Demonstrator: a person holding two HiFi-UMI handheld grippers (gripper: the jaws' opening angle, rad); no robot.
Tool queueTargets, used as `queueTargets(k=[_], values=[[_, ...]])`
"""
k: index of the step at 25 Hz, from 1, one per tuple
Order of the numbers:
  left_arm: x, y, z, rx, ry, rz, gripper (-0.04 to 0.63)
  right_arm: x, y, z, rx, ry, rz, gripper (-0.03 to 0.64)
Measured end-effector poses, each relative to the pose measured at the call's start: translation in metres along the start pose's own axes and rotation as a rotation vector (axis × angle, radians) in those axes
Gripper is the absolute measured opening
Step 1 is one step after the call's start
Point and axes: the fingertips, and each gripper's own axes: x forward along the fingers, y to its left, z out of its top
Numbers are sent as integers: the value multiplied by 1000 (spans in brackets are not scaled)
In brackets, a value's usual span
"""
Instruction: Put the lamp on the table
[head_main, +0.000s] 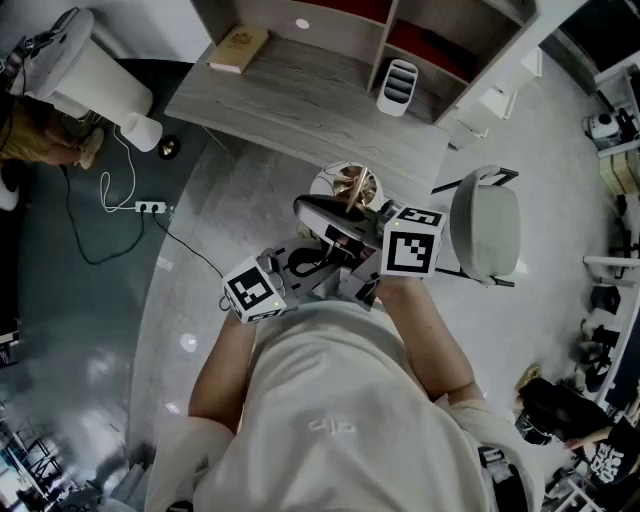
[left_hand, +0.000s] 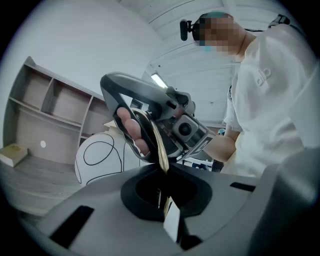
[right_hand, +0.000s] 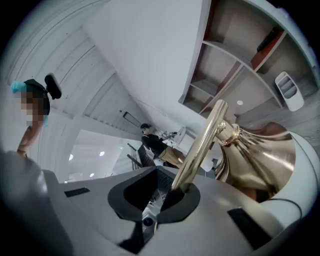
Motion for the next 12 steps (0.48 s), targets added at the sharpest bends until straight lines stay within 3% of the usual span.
queueTargets(k=[12], values=[[-79, 15, 9, -37, -46, -60, 14, 75, 11, -14, 45, -5, -1, 26]])
